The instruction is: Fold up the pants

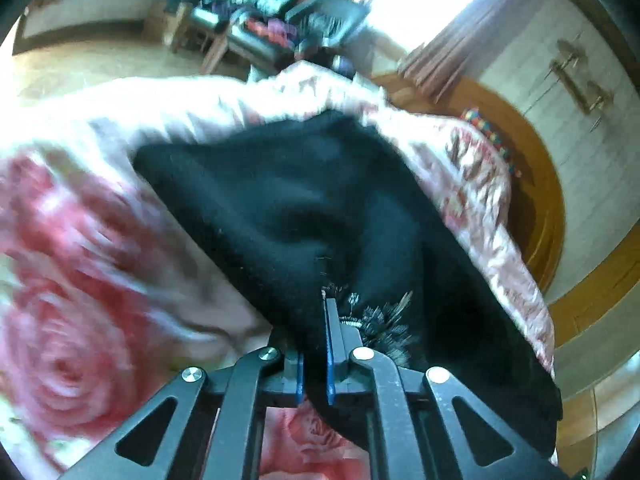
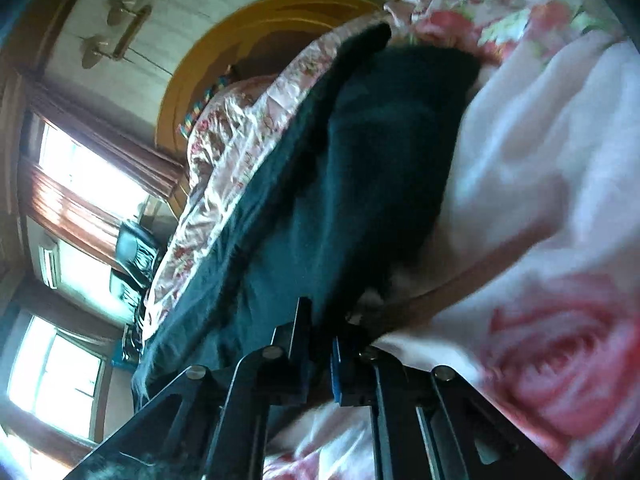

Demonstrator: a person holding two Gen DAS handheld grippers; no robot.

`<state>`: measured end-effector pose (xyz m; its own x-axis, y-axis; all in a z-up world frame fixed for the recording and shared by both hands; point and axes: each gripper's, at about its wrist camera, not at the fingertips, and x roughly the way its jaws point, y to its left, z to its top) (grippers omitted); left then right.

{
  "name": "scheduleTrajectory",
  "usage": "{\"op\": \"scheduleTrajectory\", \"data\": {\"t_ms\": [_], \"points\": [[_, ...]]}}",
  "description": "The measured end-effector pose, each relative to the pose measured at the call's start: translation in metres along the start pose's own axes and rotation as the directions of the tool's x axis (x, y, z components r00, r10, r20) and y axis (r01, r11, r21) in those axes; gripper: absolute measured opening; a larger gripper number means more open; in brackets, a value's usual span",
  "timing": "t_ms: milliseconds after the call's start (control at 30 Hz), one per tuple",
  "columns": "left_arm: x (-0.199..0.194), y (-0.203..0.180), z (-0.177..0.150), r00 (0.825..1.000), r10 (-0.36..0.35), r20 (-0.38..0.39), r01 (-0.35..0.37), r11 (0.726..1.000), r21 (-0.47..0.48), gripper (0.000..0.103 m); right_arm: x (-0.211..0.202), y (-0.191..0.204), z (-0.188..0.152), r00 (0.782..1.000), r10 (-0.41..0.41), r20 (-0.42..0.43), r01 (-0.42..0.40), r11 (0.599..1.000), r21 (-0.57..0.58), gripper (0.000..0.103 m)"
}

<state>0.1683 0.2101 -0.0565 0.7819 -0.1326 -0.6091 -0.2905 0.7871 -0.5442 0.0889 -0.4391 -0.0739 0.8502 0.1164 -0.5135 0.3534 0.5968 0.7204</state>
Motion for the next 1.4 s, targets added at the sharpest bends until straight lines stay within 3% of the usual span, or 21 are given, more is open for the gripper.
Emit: {"op": "scheduleTrajectory", "data": {"t_ms": [200, 267, 333, 467, 567, 600, 633, 767, 900, 967, 1000, 1033, 1067, 1100, 1133, 1200, 1400], "points": [[-0.043, -0.004, 0.003, 0.996, -0.065, 0.066, 0.065, 0.998, 0.005, 0.006, -0.031, 0.014, 0.006, 0.998, 0.022, 0.063, -0.022, 1.000, -0.013, 0.007], [-0.054, -0.003, 0.005, 0.993, -0.086, 0.082, 0.087, 0.996, -0.005, 0.006, -0.048, 0.019, 0.009, 0.993, 0.035, 0.112, -0.033, 0.999, -0.020, 0.000], [-0.064, -0.002, 0.006, 0.991, -0.110, 0.082, 0.111, 0.994, -0.013, 0.006, -0.064, 0.020, 0.011, 0.988, 0.055, 0.144, -0.051, 0.998, -0.029, 0.000], [-0.062, 0.003, 0.000, 0.994, -0.095, 0.047, 0.095, 0.995, 0.022, 0.006, -0.058, 0.020, 0.013, 0.998, -0.052, 0.022, 0.054, 0.992, -0.117, 0.003], [-0.054, 0.015, -0.008, 0.997, -0.072, 0.029, 0.072, 0.997, -0.003, 0.006, -0.042, 0.003, 0.012, 0.997, -0.076, -0.028, 0.074, 0.994, -0.084, 0.020], [-0.049, 0.019, -0.010, 0.998, -0.067, 0.015, 0.067, 0.997, -0.022, 0.006, -0.038, 0.000, 0.013, 0.996, -0.088, -0.033, 0.086, 0.993, -0.078, 0.045], [-0.048, 0.022, -0.012, 0.998, -0.063, 0.009, 0.064, 0.998, -0.029, 0.006, -0.031, -0.002, 0.015, 0.994, -0.103, -0.029, 0.101, 0.992, -0.073, 0.057], [-0.044, 0.021, -0.016, 0.999, -0.049, 0.008, 0.049, 0.999, 0.008, 0.006, -0.005, -0.003, 0.023, 0.991, -0.130, -0.044, 0.126, 0.988, -0.090, 0.057], [-0.032, 0.010, -0.022, 1.000, 0.010, 0.016, -0.012, 0.992, 0.123, 0.008, 0.015, -0.006, 0.034, 0.988, -0.148, -0.035, 0.145, 0.986, -0.084, 0.057], [-0.020, 0.010, -0.024, 0.999, 0.048, -0.011, -0.046, 0.988, 0.148, 0.018, 0.023, -0.010, 0.038, 0.982, -0.188, -0.035, 0.185, 0.980, -0.074, 0.055], [-0.011, 0.013, -0.025, 0.997, 0.067, -0.038, -0.061, 0.988, 0.141, 0.030, 0.029, -0.012, 0.040, 0.974, -0.221, -0.045, 0.218, 0.974, -0.061, 0.051], [-0.005, 0.015, -0.024, 0.996, 0.069, -0.052, -0.062, 0.990, 0.128, 0.030, 0.031, -0.014, 0.041, 0.971, -0.233, -0.049, 0.230, 0.972, -0.054, 0.042], [-0.002, 0.017, -0.024, 0.996, 0.067, -0.054, -0.061, 0.991, 0.116, 0.030, 0.033, -0.015, 0.043, 0.972, -0.228, -0.048, 0.226, 0.973, -0.044, 0.037], [0.000, 0.018, -0.022, 0.997, 0.062, -0.053, -0.056, 0.993, 0.101, 0.030, 0.032, -0.015, 0.043, 0.975, -0.216, -0.046, 0.214, 0.976, -0.039, 0.022], [0.001, 0.018, -0.021, 0.997, 0.053, -0.060, -0.048, 0.994, 0.095, 0.020, 0.029, -0.014, 0.044, 0.981, -0.191, -0.038, 0.190, 0.981, -0.037, 0.009], [0.003, 0.019, -0.017, 0.994, 0.003, -0.107, 0.006, 0.997, 0.076, 0.007, 0.014, -0.006, 0.042, 0.985, -0.170, 0.014, 0.170, 0.983, -0.071, 0.008], [-0.037, 0.031, -0.007, 0.994, -0.099, -0.047, 0.098, 0.995, -0.023, 0.006, -0.036, 0.014, 0.028, 0.982, -0.141, 0.126, 0.154, 0.983, -0.100, 0.007]]}}
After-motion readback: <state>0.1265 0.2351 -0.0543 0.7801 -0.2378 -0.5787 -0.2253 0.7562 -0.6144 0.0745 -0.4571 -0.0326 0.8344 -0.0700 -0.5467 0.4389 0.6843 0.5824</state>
